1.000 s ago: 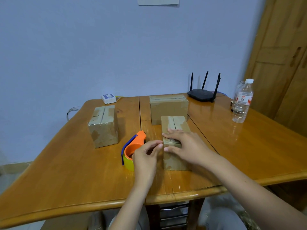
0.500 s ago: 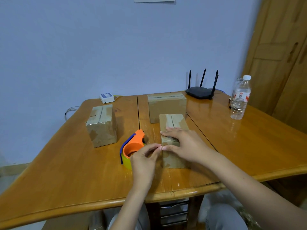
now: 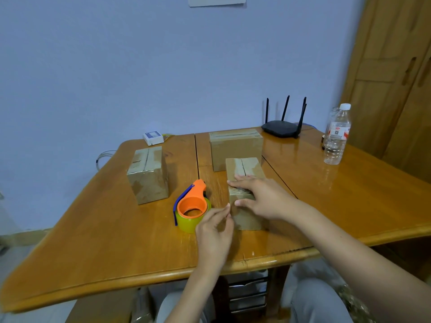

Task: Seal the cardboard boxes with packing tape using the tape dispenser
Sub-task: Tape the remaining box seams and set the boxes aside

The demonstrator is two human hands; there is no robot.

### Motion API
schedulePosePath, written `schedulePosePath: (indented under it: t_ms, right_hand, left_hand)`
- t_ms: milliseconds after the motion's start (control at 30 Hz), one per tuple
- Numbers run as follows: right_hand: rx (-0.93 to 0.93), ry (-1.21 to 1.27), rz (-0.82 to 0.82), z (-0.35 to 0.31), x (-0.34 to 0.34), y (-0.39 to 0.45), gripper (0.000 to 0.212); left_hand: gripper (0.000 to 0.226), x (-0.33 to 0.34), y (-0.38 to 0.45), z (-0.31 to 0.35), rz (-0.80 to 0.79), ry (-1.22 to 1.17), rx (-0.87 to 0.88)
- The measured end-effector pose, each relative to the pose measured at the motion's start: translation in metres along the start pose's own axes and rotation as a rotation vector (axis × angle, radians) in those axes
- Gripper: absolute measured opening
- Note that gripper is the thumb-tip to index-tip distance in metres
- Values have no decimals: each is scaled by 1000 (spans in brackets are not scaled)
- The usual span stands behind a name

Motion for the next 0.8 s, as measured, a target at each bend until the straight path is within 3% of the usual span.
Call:
schedulePosePath:
  t_ms: [200, 300, 500, 633, 800]
  right_hand:
    - [-6, 43, -13, -2, -5, -3, 60]
    - [-6, 57, -7, -2, -5, -3, 59]
    - [9, 42, -20, -5, -5, -2, 59]
    - [38, 60, -57, -9, -5, -3, 58]
    - [117, 231, 18, -13, -15, -2, 49]
  left_hand:
    - [11, -7, 31, -7, -83, -214, -215]
    - [8, -4, 39, -10, -132, -231, -238]
    - [13, -7, 30, -2, -32, -95, -63]
    - [13, -7, 21, 18, 77, 137, 67]
    - [16, 5, 0, 27, 4, 310, -56]
Point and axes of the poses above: each hand's wrist, its own y-axis towards the middle knuckle, its own x-axis out of the palm, z = x × y, the point moved 8 cm from there along y, towards the middle knuckle, and after that the axes turned 8 degrees about y, right-handed, at the moved point
